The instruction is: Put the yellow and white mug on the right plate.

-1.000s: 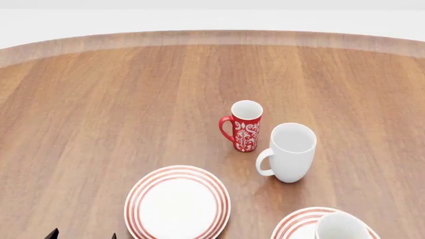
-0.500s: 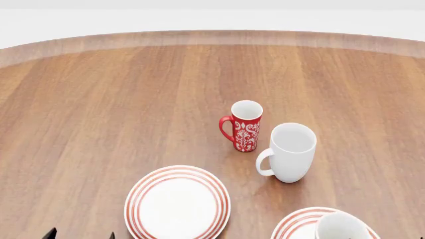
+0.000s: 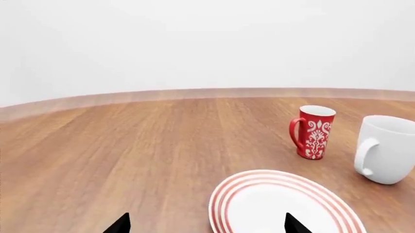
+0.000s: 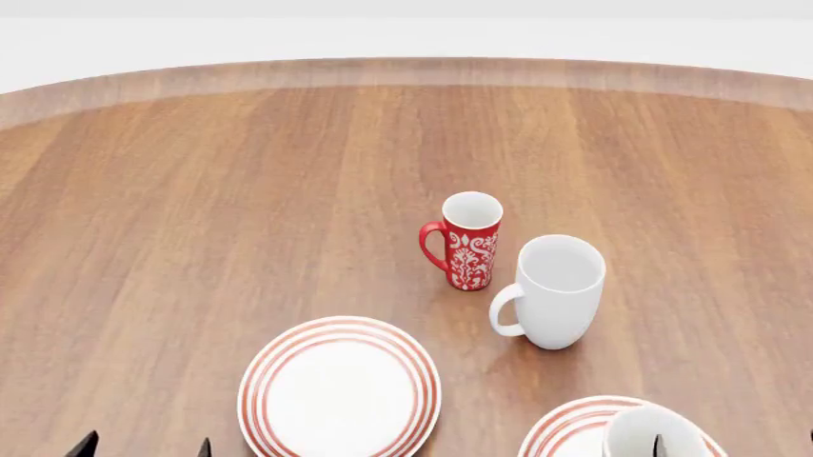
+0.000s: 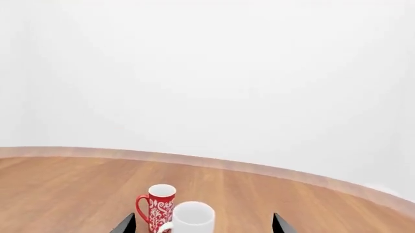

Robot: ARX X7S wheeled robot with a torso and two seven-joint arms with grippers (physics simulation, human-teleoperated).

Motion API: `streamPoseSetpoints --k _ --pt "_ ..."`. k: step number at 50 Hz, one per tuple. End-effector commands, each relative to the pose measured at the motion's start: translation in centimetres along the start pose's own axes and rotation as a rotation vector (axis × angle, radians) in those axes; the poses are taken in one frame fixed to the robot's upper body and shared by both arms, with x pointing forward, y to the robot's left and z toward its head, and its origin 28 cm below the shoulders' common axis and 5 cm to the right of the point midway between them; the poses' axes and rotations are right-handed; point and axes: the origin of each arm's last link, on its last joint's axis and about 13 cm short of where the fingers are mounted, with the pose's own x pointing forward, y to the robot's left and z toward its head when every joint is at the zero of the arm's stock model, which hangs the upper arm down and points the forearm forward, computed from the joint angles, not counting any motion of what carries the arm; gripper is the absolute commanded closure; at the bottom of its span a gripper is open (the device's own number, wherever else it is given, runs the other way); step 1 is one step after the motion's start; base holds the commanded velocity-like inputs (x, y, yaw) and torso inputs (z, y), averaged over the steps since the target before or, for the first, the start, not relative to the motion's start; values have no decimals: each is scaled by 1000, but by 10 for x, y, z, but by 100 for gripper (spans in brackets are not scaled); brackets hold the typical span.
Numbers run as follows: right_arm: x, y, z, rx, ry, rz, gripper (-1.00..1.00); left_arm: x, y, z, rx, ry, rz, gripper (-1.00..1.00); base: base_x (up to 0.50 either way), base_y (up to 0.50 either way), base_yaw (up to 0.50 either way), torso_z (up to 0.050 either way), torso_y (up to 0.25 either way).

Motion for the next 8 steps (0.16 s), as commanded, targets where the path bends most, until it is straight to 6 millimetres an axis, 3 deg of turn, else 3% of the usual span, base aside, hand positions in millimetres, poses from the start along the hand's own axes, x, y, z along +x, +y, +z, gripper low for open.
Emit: streamPoseSetpoints --k 1,8 --pt "-3 6 12 12 -54 30 -100 0 1 1 -1 -6 3 -100 0 0 0 0 0" --pt "-5 10 17 33 -85 59 -100 0 1 1 -2 -7 2 -100 0 0 0 0 0"
